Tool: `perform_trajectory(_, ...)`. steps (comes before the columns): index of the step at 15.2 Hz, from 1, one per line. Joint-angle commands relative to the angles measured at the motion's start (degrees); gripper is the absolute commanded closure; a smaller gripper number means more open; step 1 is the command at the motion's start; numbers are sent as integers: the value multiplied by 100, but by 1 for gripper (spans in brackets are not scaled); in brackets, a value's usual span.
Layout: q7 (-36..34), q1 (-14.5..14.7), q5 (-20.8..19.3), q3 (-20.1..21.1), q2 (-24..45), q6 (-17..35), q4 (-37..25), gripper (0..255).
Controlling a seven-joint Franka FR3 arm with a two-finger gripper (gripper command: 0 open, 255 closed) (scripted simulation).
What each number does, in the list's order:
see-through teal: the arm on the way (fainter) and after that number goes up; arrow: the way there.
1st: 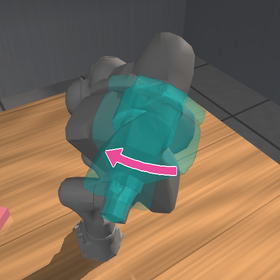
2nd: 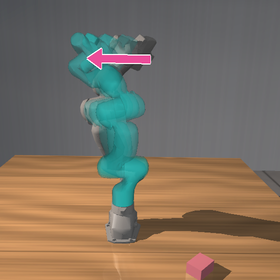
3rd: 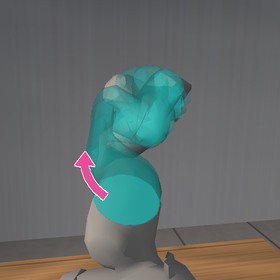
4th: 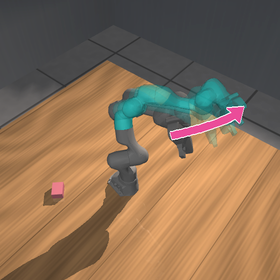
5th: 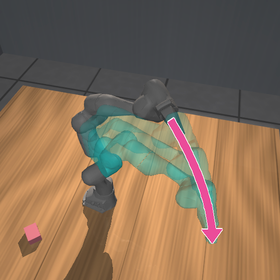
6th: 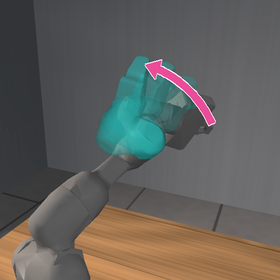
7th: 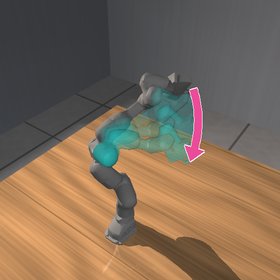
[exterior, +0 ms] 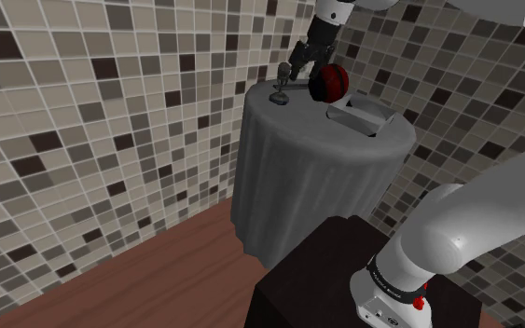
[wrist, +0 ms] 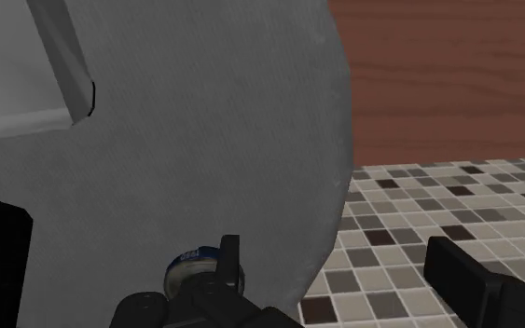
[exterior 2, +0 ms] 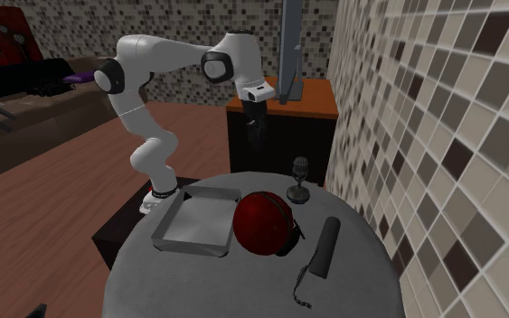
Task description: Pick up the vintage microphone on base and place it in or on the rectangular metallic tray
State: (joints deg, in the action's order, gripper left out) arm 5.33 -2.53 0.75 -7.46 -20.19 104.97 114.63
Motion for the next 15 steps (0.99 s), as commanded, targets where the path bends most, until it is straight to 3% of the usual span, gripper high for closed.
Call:
perform_trajectory(1,105,-17,-70,-49,401,68,-372,0)
perform_trajectory(10,604,-158,-220,-276,2207,16,-2411,0)
perform_trajectory(15,608,-166,-212,-281,2250,385,-2086,0)
